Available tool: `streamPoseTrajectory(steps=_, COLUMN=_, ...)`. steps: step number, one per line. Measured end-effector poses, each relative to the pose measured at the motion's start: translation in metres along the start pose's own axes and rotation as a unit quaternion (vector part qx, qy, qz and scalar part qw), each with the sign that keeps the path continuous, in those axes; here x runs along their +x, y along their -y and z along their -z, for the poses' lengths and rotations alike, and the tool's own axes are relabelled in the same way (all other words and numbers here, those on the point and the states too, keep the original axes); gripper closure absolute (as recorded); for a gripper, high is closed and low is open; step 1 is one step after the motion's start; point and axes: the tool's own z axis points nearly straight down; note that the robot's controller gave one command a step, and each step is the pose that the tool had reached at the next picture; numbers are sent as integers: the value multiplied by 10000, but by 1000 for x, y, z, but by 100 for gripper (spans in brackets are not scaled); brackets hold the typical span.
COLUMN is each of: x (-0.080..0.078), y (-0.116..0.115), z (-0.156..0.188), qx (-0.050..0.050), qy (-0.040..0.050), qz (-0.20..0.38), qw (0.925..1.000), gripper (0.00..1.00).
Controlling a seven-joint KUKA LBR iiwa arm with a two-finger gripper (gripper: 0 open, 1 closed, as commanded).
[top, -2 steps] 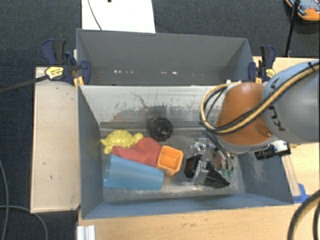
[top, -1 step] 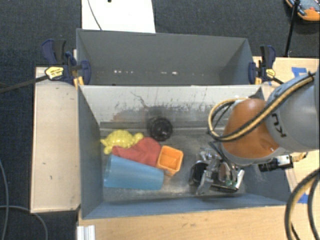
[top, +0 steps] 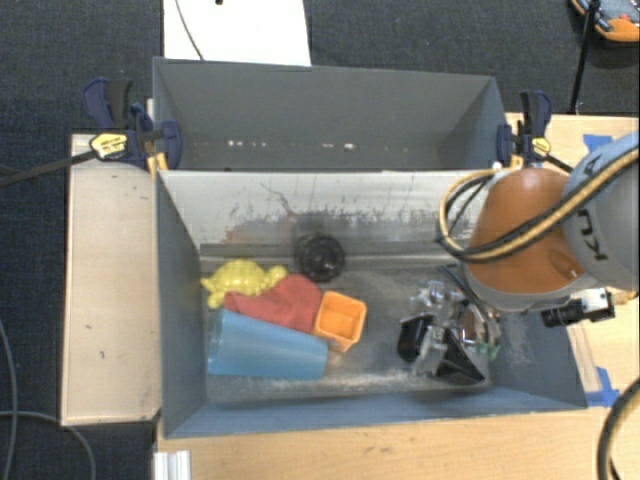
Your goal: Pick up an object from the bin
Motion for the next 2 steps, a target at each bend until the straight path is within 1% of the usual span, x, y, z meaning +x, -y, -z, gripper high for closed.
streamPoseTrajectory(steps=1, x=-6, y=46, z=-15, qx=-41, qy=61, qz=589, qw=9982, gripper=100)
streamPoseTrajectory(steps=2, x=2, y=30, z=-41, qx=12, qy=41, qz=552, qw=9985, gripper=100)
